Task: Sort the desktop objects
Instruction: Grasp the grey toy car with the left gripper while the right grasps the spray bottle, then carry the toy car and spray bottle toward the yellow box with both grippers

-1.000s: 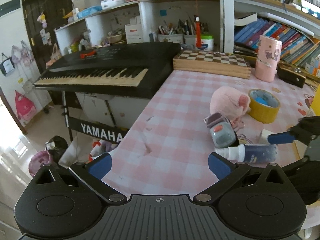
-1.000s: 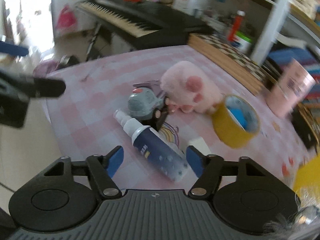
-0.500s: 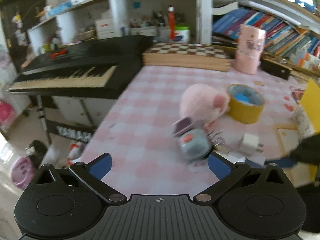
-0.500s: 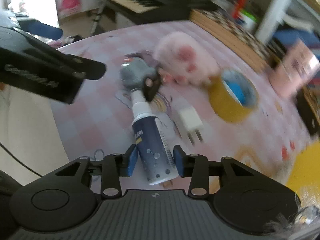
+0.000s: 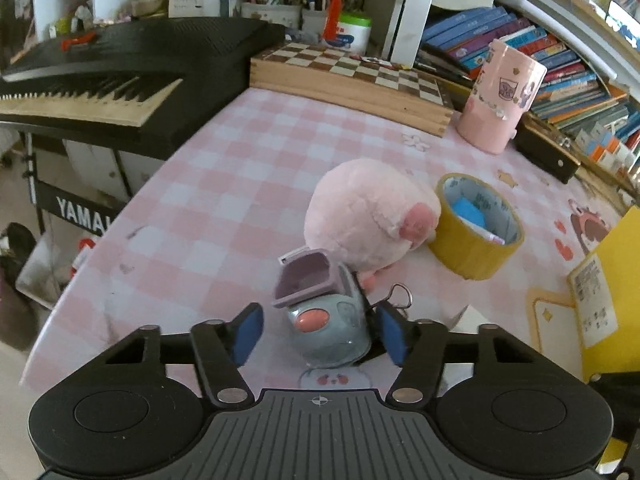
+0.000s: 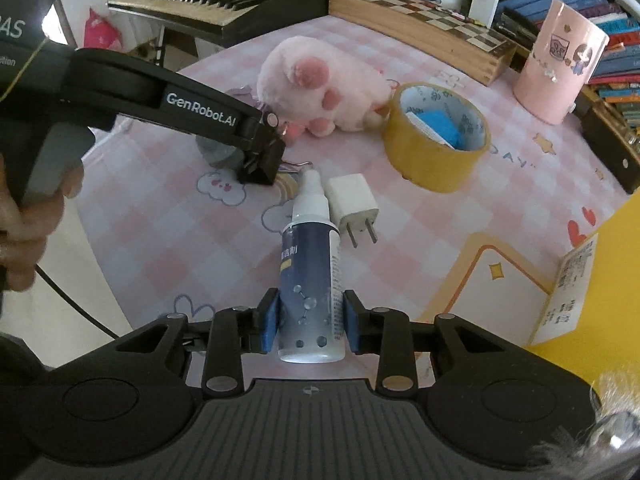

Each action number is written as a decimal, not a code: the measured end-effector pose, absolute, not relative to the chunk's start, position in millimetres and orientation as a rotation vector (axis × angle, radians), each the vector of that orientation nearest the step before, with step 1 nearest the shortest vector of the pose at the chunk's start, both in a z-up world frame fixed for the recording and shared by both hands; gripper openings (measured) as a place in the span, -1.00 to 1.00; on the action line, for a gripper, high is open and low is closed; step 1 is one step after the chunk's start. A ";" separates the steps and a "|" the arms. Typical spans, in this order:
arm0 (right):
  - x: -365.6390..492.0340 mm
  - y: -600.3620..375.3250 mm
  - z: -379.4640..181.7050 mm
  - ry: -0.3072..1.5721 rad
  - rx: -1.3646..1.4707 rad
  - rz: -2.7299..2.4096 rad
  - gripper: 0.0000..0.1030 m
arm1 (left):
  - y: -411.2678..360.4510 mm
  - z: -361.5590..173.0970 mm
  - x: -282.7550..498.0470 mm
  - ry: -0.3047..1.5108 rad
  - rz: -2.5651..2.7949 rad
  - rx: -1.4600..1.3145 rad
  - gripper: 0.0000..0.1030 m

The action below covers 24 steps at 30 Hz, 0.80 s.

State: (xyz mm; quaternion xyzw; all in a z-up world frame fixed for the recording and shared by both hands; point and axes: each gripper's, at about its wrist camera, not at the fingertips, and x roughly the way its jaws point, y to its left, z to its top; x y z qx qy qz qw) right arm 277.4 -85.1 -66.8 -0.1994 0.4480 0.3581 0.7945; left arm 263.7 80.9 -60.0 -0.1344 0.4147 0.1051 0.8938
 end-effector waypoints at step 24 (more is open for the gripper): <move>258.2 -97.1 -24.6 0.927 -0.157 0.667 -0.42 | 97.3 -18.2 190.5 0.756 0.096 -0.332 -0.21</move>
